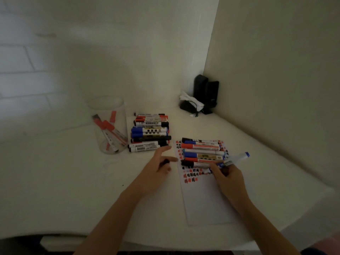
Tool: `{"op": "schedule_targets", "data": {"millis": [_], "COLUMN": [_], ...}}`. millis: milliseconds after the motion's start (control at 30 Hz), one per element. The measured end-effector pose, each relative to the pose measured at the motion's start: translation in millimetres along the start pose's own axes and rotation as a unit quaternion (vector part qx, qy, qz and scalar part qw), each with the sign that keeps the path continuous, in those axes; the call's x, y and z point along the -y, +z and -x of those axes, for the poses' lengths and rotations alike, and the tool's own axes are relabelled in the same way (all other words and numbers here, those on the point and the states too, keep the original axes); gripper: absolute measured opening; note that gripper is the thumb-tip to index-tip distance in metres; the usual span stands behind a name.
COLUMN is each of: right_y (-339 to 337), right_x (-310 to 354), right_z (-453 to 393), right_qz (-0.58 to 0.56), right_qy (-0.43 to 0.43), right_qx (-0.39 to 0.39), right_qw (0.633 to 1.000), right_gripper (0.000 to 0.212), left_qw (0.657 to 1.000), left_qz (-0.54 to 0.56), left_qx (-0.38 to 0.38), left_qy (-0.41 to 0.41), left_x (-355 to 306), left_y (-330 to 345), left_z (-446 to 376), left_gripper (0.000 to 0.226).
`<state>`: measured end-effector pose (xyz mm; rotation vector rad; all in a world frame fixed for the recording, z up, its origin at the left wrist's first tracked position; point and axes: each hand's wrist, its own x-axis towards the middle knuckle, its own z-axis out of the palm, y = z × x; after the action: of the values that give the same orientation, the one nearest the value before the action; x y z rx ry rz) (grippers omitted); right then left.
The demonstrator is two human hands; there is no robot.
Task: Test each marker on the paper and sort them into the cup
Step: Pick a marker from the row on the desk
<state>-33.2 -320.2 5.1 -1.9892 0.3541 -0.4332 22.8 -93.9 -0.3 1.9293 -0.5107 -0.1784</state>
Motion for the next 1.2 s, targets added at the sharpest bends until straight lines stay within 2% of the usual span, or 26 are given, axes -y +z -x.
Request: {"op": "schedule_targets", "data": {"millis": [100,167,300,433,533,633,733,933,1067,1200], "right_y": [-2,-2,-3,1,12,26,37,44,42,48], "right_x": [6,8,15,26,40,50,53,52,53,52], "right_z": [5,6,8,9,13,19,22,22,19,22], "right_qz": [-0.018,-0.021,-0.028,-0.087,-0.156,-0.174,-0.159,-0.166,-0.167,-0.161], "right_qy": [-0.003,0.004,0.008,0.022,0.059,0.064,0.07,0.078,0.082,0.065], "right_qx": [-0.012,-0.009,-0.011,0.003,0.054,0.099,0.088,0.069,0.048,0.073], "right_qw": [1.0,1.0,1.0,0.996,0.984,0.978,0.981,0.981,0.981,0.982], "right_gripper": [0.01,0.006,0.006,0.008,0.013,0.011,0.011,0.01,0.011,0.007], "left_qw": [0.996,0.99,0.978,0.98,0.986,0.991,0.994,0.994,0.991,0.989], "left_qz": [0.078,0.128,0.194,0.177,0.143,0.097,0.058,0.051,0.083,0.105], "left_qx": [-0.032,-0.061,-0.072,-0.083,-0.084,-0.087,-0.087,-0.09,-0.099,-0.098], "left_qy": [0.022,0.006,-0.035,-0.026,-0.012,0.012,0.029,0.043,0.038,0.029], "left_x": [1,3,2,5,6,6,5,6,7,6], "left_y": [6,4,1,2,3,3,1,0,0,0], "left_z": [16,17,17,16,15,15,15,13,13,12], "left_gripper": [0.05,0.052,0.044,0.031,0.02,0.016,0.018,0.015,0.015,0.016]}}
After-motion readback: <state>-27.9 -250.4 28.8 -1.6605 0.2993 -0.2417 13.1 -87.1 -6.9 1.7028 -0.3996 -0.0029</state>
